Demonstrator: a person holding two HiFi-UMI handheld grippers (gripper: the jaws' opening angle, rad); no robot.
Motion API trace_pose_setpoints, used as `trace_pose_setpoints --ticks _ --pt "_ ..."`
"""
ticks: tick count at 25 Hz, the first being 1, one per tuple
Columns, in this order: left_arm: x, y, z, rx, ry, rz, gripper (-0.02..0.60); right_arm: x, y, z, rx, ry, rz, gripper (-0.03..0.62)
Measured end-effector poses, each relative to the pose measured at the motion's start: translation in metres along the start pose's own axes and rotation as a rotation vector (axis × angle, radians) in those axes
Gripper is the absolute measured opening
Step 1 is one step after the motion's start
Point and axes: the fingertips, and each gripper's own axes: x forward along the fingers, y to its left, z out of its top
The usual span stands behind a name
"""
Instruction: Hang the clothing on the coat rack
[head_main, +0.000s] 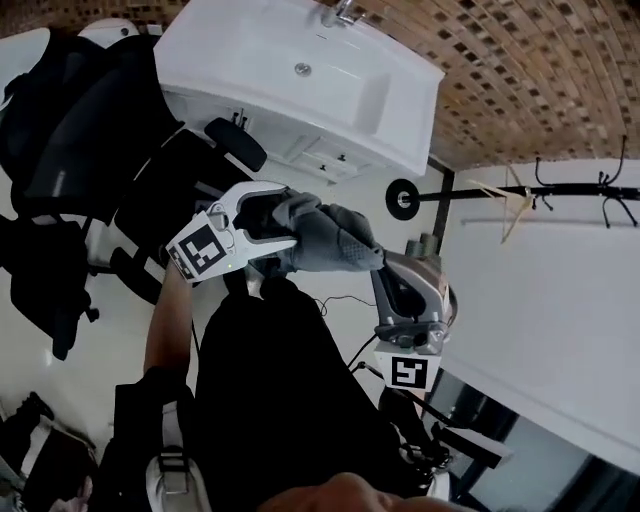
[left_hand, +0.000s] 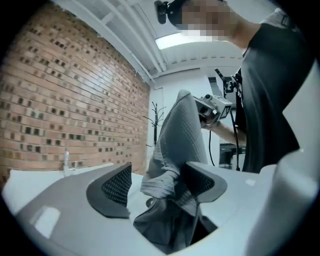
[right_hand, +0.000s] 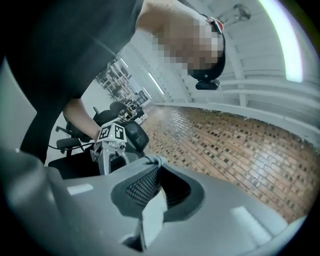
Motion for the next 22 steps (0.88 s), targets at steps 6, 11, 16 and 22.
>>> trace_pose_setpoints --ticks 6,11,16,22 --pt "0.112 -0.050 0.006 -0.066 0.010 -0.363 0.053 -0.081 -0.026 -0.040 -0.080 0.224 -0.119 0.023" --pt "0.174 -0.053 0.087 -0.295 -0.262 -0.339 0.025 -0.194 -0.048 -0.122 0.026 0.523 -0.334 0.023" --pt "0.246 -0.090 0.167 -0.367 -0.438 -0.427 0.021 -0.292 -0.033 -0.211 0.302 0.687 -0.519 0.023" --pt "0.351 -0.143 0.188 -0.550 -0.510 -0.521 0.021 -0.371 -0.061 -0.278 0.524 0.616 -0.653 0.025"
